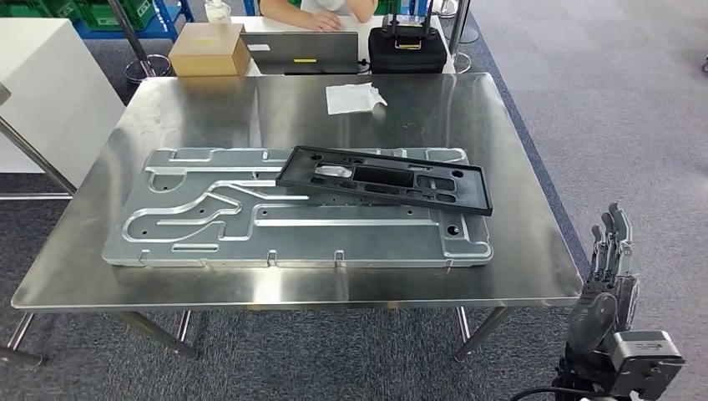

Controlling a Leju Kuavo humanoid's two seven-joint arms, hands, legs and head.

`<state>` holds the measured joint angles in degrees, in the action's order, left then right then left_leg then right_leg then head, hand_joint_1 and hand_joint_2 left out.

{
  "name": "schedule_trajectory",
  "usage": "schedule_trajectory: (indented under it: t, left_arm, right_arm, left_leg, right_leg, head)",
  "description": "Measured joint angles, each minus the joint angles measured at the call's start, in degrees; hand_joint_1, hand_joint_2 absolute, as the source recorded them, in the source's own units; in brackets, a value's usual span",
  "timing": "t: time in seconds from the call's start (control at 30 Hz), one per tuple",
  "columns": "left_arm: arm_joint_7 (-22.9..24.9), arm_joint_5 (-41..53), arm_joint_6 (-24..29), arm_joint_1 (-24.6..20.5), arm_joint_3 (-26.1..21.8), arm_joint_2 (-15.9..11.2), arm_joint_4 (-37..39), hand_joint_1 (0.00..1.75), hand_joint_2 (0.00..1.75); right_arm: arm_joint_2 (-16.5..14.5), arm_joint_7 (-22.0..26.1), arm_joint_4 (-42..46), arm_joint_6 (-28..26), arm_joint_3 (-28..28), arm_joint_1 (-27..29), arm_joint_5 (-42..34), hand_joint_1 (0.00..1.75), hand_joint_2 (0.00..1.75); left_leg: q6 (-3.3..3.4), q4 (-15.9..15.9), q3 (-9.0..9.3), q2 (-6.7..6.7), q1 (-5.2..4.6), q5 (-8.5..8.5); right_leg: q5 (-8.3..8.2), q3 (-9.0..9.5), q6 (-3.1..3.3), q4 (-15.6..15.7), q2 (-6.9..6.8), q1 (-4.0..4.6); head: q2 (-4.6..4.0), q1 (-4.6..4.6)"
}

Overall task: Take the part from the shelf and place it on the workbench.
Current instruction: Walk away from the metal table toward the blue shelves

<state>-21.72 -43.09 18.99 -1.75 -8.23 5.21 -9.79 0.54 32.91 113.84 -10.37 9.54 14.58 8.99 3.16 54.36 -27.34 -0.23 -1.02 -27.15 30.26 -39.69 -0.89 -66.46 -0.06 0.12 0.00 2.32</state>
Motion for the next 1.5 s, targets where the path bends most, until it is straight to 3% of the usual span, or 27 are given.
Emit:
schedule_trajectory:
  t: [0.03, 0.07, 0.1, 0.13, 0.2, 0.27, 0.3, 0.37, 0.43, 0.53, 0.57, 0.6, 0.63, 0.7, 0.77, 0.83, 0.87, 0.93, 1.0, 1.07, 1.13, 1.2, 1.27, 1.3, 1.4, 1.43, 1.5]
  left_arm:
    - [0.0, 0.1, -0.3, 0.1, -0.1, 0.1, 0.0, 0.0, 0.0]
    - [0.0, 0.1, -0.6, 0.1, -0.1, 0.2, 0.0, 0.0, 0.0]
    - [0.0, 0.2, -0.8, 0.2, -0.1, 0.3, 0.0, 0.0, 0.0]
    - [0.0, 0.3, -1.0, 0.2, -0.1, 0.4, 0.0, 0.0, 0.0]
    - [0.0, 0.5, -1.3, 0.1, -0.1, 0.5, 0.0, 0.0, 0.0]
    - [0.0, 0.8, -1.3, -0.2, -0.1, 0.6, 0.0, 0.0, 0.0]
    - [0.0, 0.9, -1.4, -0.3, -0.1, 0.6, 0.0, 0.0, 0.0]
    - [0.0, 1.0, -1.6, -0.1, -0.1, 0.6, 0.0, 0.0, 0.0]
    - [0.0, 1.2, -2.0, 0.0, -0.1, 0.6, 0.0, 0.0, 0.0]
    - [0.0, 1.4, -2.5, -0.1, -0.1, 0.7, 0.0, 0.0, 0.0]
    - [-0.1, 1.4, -2.7, -0.1, -0.1, 0.8, 0.0, 0.0, 0.0]
    - [-0.1, 1.5, -3.0, -0.1, -0.1, 0.9, 0.0, 0.0, 0.0]
    - [-0.2, 1.5, -3.2, -0.1, -0.1, 1.0, 0.0, 0.0, 0.0]
    - [-0.4, 1.7, -3.9, -0.1, -0.1, 1.0, -0.1, 0.0, 0.0]
    - [-0.6, 2.0, -4.7, -0.2, 0.0, 1.1, -0.1, 0.0, 0.0]
    - [-0.5, 2.3, -5.2, -0.2, 0.1, 1.2, -0.2, 0.0, 0.0]
    - [-0.3, 2.4, -5.2, -0.1, 0.2, 1.2, -0.2, 0.0, 0.0]
    - [0.3, 2.9, -4.8, 0.0, 0.5, 1.4, -0.2, 0.0, 0.0]
    - [0.6, 3.2, -4.9, 0.0, 0.8, 1.6, -0.2, 0.0, 0.0]
    - [0.8, 3.4, -5.4, 0.0, 1.0, 1.7, -0.2, 0.0, 0.0]
    - [1.0, 3.7, -6.1, 0.1, 1.3, 1.8, -0.2, 0.0, 0.0]
    - [1.1, 4.1, -6.6, 0.2, 1.6, 1.9, -0.2, 0.0, 0.0]
    - [1.2, 4.4, -6.7, 0.1, 1.9, 2.0, -0.2, 0.0, 0.0]
    - [1.3, 4.5, -6.8, 0.0, 2.1, 2.1, -0.2, 0.0, 0.0]
    - [1.5, 4.9, -6.9, 0.2, 2.4, 2.0, -0.1, 0.0, 0.0]
    - [1.6, 5.0, -7.0, 0.2, 2.5, 2.0, -0.1, 0.0, 0.0]
    - [1.6, 5.2, -7.2, 0.1, 2.6, 2.0, -0.2, 0.0, 0.0]
  right_arm:
    - [-0.5, 0.1, 0.2, -0.3, 0.2, 0.6, 1.3, 0.0, 0.0]
    - [-1.0, 0.2, 0.3, -0.6, 0.4, 1.3, 2.3, 0.0, 0.0]
    - [-1.5, 0.2, 0.3, -0.9, 0.6, 1.8, 3.0, 0.0, 0.0]
    - [-1.8, 0.2, 0.3, -1.2, 0.8, 2.4, 3.6, 0.0, 0.0]
    - [-2.3, 0.2, 0.2, -1.8, 1.4, 3.2, 4.5, 0.0, 0.0]
    - [-2.4, 0.2, -0.1, -2.3, 2.2, 3.9, 4.9, 0.0, 0.0]
    - [-2.4, 0.2, -0.4, -2.5, 2.6, 4.3, 5.1, 0.0, 0.0]
    - [-2.5, 0.3, -1.0, -3.0, 3.3, 4.8, 5.9, 0.0, 0.0]
    - [-2.6, 0.3, -1.5, -3.8, 3.7, 5.1, 7.0, 0.0, 0.0]
    - [-3.0, 0.2, -2.3, -5.0, 4.4, 5.5, 8.8, 0.0, 0.0]
    - [-3.1, 0.2, -2.6, -5.3, 4.6, 5.5, 9.3, 0.0, 0.0]
    - [-3.3, 0.1, -2.9, -5.7, 4.7, 5.5, 10.0, 0.0, 0.0]
    - [-3.5, 0.0, -3.2, -6.0, 4.9, 5.5, 10.7, 0.0, 0.0]
    - [-4.0, -0.2, -3.9, -6.5, 5.5, 5.3, 12.1, 0.0, 0.0]
    - [-4.4, -0.5, -4.6, -6.6, 6.3, 5.1, 13.0, 0.0, 0.0]
    - [-4.8, -0.5, -5.2, -6.4, 7.4, 4.7, 13.4, 0.0, 0.0]
    - [-5.0, -0.6, -5.4, -6.0, 8.0, 4.5, 13.6, 0.0, 0.0]
    - [-5.7, -0.5, -5.6, -4.9, 9.5, 4.4, 13.9, 0.0, 0.0]
    - [-6.6, -0.4, -5.6, -3.7, 11.4, 4.7, 14.2, 0.0, 0.0]
    - [-7.6, -0.1, -5.6, -1.8, 13.2, 4.9, 14.7, 0.0, 0.0]
    - [-9.1, 0.4, -5.4, 0.9, 15.4, 4.7, 15.5, 0.0, 0.0]
    - [-10.8, 1.1, -5.1, 3.5, 18.2, 4.2, 16.2, 0.0, 0.0]
    - [-11.9, 1.6, -4.8, 5.4, 20.8, 3.7, 16.6, 0.0, 0.0]
    - [-12.5, 1.8, -4.7, 6.1, 21.8, 3.5, 16.7, 0.0, 0.0]
    - [-14.2, 2.3, -4.5, 8.3, 24.6, 2.5, 17.4, 0.0, 0.0]
    - [-14.8, 2.4, -4.5, 8.9, 25.4, 2.1, 17.8, 0.0, 0.0]
    - [-15.9, 2.6, -4.5, 9.7, 26.7, 1.6, 18.4, 0.0, 0.0]
  left_leg:
    - [-0.17, 0.1, -0.82, -0.17, 0.13, 0.61]
    - [-0.4, 0.3, -1.71, -0.42, 0.29, 1.2]
    - [-0.71, 0.5, -2.61, -0.72, 0.5, 1.72]
    - [-1.07, 0.9, -3.54, -1.09, 0.75, 2.17]
    - [-1.88, 2.1, -5.42, -2.02, 1.19, 2.81]
    - [-2.72, 3.1, -6.77, -3.03, 1.34, 3.41]
    - [-3.14, 3.3, -7.19, -3.56, 1.33, 3.8]
    - [-3.99, 3.4, -7.76, -4.31, 1.48, 4.43]
    - [-4.53, 5.5, -8.85, -3.12, 1.66, 2.11]
    - [-5.1, 15.1, -11.54, -0.74, 1.84, -5.68]
    - [-5.29, 18.1, -11.91, -0.49, 1.89, -6.68]
    - [-5.42, 19.6, -11.55, -0.32, 1.92, -6.32]
    - [-5.48, 19.2, -10.22, -0.1, 1.94, -4.87]
    - [-5.27, 12.9, -4.78, 1.27, 1.91, -2.11]
    - [-4.53, 4.7, 0.67, 3.14, 1.49, -2.51]
    - [-3.45, 1.3, 2.1, 3.38, 1.03, -3.3]
    - [-2.82, 1.1, 1.65, 2.92, 1.05, -2.87]
    - [-1.64, 0.8, 0.69, 2.02, 1.16, -1.59]
    - [-0.83, 0.7, -0.85, 1.19, 1.15, -0.14]
    - [-0.63, 0.9, -2.59, 0.13, 0.99, 1.21]
    - [-0.78, 1.3, -4.42, -1.15, 0.91, 2.43]
    - [-1.1, 1.9, -6.14, -2.55, 0.97, 3.42]
    - [-1.65, 2.6, -7.38, -3.8, 0.92, 4.25]
    - [-2.0, 2.7, -7.77, -4.33, 0.94, 4.71]
    - [-3.12, 2.9, -8.71, -5.2, 1.03, 5.63]
    - [-3.34, 3.8, -9.22, -4.35, 1.08, 4.58]
    - [-3.72, 8.8, -10.84, -1.69, 1.36, -0.56]
  right_leg:
    - [2.14, -0.6, -0.41, -3.5, 0.0, -0.35]
    - [2.84, -0.7, -0.8, -6.0, 0.0, -0.69]
    - [2.22, -0.04, -1.15, -6.9, 0.01, -1.0]
    - [0.75, 1.61, -1.49, -5.9, 0.12, -1.3]
    - [-1.13, 7.43, -2.02, 1.1, 1.78, -1.93]
    - [-0.27, 11.84, -1.74, 7.6, 3.7, -2.1]
    - [0.34, 12.48, -1.32, 8.9, 3.96, -1.93]
    - [-0.06, 12.05, -0.12, 9.2, 2.64, -1.73]
    - [-1.05, 11.2, 1.19, 9.3, 1.25, -1.73]
    - [-2.54, 9.31, 2.16, 9.4, -0.86, -1.44]
    - [-3.07, 8.58, 2.17, 9.3, -1.56, -1.31]
    - [-3.58, 7.83, 2.12, 9.2, -2.29, -1.22]
    - [-4.05, 7.11, 2.01, 9.1, -3.01, -1.15]
    - [-4.85, 5.92, 1.67, 8.7, -4.35, -1.04]
    - [-5.56, 5.29, 1.05, 8.3, -5.55, -0.87]
    - [-6.35, 5.16, 0.27, 8.4, -6.77, -0.82]
    - [-6.66, 5.14, -0.15, 8.4, -7.16, -0.89]
    - [-4.64, 4.62, -0.89, 7.0, -5.25, -1.17]
    - [1.0, 3.04, -1.32, 1.6, -1.73, -1.37]
    - [5.25, 1.54, -1.41, -5.2, -0.28, -1.36]
    - [4.37, 2.81, -1.29, -6.5, -0.02, -1.35]
    - [1.21, 7.92, -0.82, -0.1, 1.07, -1.36]
    - [0.58, 13.01, -0.19, 7.7, 3.16, -1.25]
    - [0.88, 14.15, 0.07, 9.8, 3.78, -1.13]
    - [0.18, 13.78, 1.0, 10.8, 2.4, -1.04]
    - [-0.39, 13.35, 1.51, 10.9, 1.72, -1.14]
    - [-1.54, 12.15, 2.19, 11.0, 0.18, -1.2]
  head:
    - [0.0, 0.0]
    - [0.0, 0.0]
    - [0.0, 0.0]
    - [0.0, 0.0]
    - [0.0, 0.0]
    - [0.0, 0.03]
    - [0.0, 0.04]
    - [0.0, 0.04]
    - [0.0, 0.06]
    - [0.0, 0.08]
    - [0.0, 0.07]
    - [0.0, 0.08]
    - [0.0, 0.08]
    - [0.0, 0.08]
    - [0.0, 0.07]
    - [0.0, 0.05]
    - [0.0, 0.04]
    - [0.0, 0.04]
    - [0.0, 0.04]
    - [0.0, 0.04]
    - [0.0, 0.04]
    - [0.0, 0.04]
    - [0.0, 0.05]
    - [0.0, 0.05]
    - [0.0, 0.05]
    - [0.0, 0.07]
    - [0.0, 0.12]
